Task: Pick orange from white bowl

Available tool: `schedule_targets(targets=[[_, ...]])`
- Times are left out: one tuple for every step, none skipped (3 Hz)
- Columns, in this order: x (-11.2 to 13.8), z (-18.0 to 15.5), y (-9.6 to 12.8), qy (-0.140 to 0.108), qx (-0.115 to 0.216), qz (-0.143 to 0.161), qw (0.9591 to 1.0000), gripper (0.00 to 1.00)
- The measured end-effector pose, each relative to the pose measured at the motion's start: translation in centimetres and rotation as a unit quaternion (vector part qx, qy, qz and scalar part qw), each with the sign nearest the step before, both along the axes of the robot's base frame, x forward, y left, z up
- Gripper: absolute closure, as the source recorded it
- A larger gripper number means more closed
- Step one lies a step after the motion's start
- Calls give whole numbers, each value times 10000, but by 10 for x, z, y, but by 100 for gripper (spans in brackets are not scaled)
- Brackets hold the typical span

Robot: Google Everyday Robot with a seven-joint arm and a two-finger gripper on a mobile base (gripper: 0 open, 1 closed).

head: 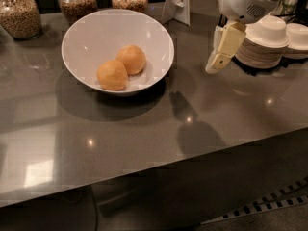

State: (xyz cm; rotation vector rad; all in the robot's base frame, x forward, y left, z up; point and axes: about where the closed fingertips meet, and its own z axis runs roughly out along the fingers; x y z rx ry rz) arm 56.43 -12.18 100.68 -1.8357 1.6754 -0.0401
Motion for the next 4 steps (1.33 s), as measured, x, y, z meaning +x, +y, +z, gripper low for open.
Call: schedule_targets(targets=[[0, 0, 0, -1, -1, 1, 10000, 0], [5, -1, 6, -185, -125, 184, 9996, 0], [26, 4, 31, -679, -332, 787, 9940, 0], [45, 11, 68, -1206, -588, 1604, 9779, 0]])
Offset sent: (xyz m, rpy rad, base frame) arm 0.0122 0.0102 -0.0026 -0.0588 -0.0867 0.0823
